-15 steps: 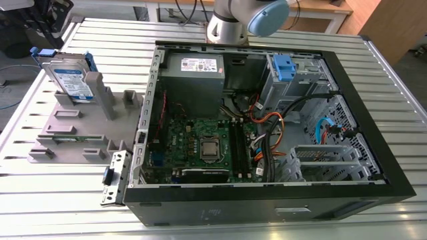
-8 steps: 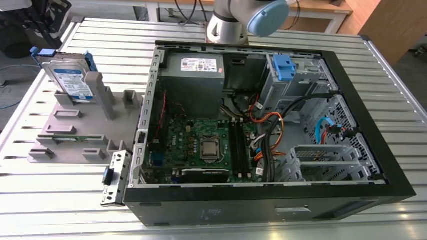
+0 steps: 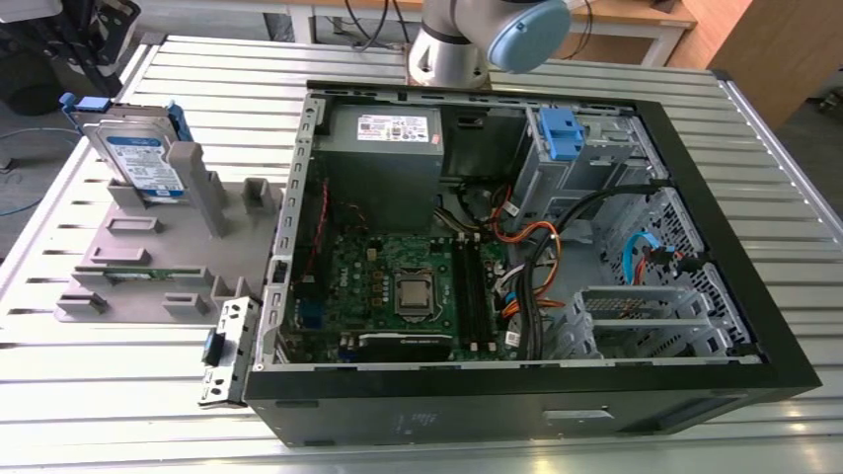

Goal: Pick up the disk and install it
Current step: 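Reach for the disk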

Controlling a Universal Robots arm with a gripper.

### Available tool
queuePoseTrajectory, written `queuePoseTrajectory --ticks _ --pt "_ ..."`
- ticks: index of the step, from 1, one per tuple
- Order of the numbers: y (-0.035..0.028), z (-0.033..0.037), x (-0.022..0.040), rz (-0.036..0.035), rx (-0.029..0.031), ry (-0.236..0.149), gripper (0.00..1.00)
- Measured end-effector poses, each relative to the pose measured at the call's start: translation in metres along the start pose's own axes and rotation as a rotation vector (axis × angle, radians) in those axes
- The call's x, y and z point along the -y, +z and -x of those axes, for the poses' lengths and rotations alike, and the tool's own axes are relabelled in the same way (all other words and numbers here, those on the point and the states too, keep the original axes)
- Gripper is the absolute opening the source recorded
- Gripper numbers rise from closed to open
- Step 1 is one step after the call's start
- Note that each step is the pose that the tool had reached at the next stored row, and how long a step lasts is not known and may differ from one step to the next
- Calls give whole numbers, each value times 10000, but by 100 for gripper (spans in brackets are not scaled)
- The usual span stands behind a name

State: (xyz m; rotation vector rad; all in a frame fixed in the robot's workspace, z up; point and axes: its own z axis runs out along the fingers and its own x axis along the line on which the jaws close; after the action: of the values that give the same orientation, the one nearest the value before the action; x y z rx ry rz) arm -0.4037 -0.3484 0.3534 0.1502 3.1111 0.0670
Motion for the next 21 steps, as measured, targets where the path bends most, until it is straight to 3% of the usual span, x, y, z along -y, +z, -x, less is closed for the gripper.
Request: queuePoseTrajectory --ticks 2,17,21 --pt "3 -1 -1 -2 -66 4 11" --pt "13 0 0 -5 -76 3 11" --pt "16 -1 0 -7 -134 7 11"
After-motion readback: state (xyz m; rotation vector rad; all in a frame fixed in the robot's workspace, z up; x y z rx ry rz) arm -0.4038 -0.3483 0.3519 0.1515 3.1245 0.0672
